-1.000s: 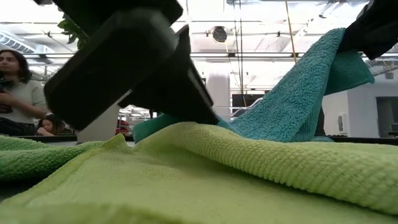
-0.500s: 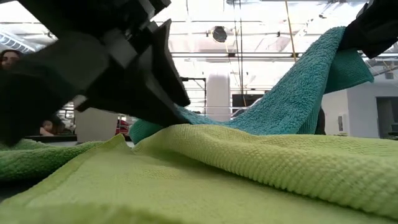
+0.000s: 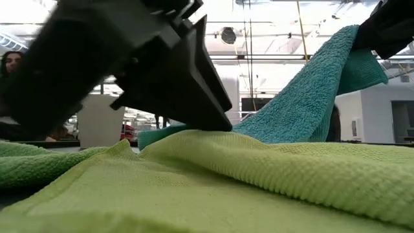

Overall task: Fold microfiber towels
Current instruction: Fold the blue towel

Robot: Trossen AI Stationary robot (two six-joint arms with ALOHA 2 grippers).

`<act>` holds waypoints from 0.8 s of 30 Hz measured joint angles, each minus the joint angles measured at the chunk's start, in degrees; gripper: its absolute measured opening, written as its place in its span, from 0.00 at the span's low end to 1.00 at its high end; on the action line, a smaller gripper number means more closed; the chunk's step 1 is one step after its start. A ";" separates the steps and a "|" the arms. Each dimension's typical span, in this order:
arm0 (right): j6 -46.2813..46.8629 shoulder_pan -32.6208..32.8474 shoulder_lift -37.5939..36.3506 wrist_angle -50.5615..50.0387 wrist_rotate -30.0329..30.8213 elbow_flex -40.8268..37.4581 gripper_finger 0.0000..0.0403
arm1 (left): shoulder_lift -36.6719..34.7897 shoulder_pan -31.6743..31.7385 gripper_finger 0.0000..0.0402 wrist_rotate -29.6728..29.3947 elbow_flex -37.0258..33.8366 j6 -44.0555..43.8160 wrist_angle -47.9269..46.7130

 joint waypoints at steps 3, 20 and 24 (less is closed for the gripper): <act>-0.18 0.00 0.00 0.02 0.00 0.00 0.00 | 0.00 0.37 0.38 0.57 0.00 -0.02 0.00; -0.59 -0.04 0.04 0.25 0.00 0.04 0.00 | 2.03 1.31 0.38 0.79 0.00 2.64 -2.76; -0.59 -0.04 0.04 0.31 0.00 0.04 0.00 | 2.03 1.97 0.35 0.83 0.00 3.47 -2.70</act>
